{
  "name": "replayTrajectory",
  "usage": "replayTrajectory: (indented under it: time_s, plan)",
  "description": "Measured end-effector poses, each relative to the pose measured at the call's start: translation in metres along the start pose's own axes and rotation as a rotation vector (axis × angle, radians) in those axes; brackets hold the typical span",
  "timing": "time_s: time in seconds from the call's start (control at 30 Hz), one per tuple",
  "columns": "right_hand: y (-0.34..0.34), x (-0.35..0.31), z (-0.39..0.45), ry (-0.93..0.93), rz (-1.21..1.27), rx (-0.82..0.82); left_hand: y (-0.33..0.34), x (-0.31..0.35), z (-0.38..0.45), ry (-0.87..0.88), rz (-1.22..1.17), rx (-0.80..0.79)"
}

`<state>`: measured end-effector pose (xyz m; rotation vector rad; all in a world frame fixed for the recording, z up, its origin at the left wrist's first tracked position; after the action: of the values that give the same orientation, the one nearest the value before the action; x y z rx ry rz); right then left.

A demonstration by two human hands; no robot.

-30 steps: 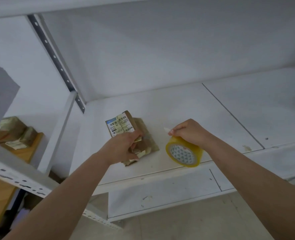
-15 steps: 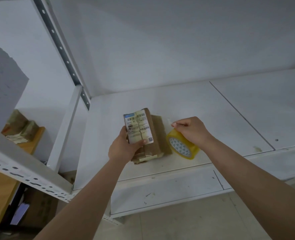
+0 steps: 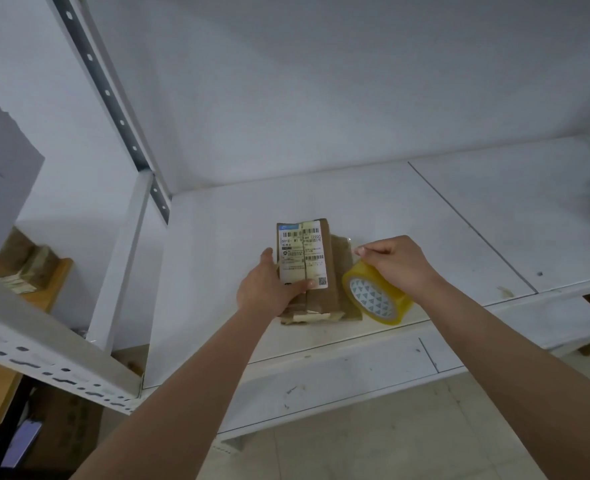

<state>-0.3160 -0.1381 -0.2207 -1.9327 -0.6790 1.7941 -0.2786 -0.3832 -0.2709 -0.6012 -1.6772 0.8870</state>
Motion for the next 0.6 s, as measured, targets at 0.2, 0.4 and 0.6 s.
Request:
replayTrajectory:
  time_s: [0.2, 0.4, 0.6]
  plan:
    - [-0.01, -0.012, -0.009, -0.039, 0.021, -0.043, -0.044, 0.01, -0.01, 0.116, -0.014, 0.24]
    - [-0.015, -0.038, -0.018, -0.092, 0.035, -0.101, -0.03, 0.078, -0.028, 0.173, -0.489, 0.034]
    - [-0.015, -0.055, -0.027, -0.119, 0.081, -0.152, -0.022, 0.106, -0.033, 0.203, -0.573, 0.016]
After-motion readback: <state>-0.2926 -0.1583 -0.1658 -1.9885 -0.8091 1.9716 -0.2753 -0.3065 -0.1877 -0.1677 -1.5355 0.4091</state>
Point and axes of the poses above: each hand's wrist, its own z-axis towards the middle knuckle, its own y-axis out of the palm, x = y × z, the point moved 10 cm from there along z, towards the middle knuckle
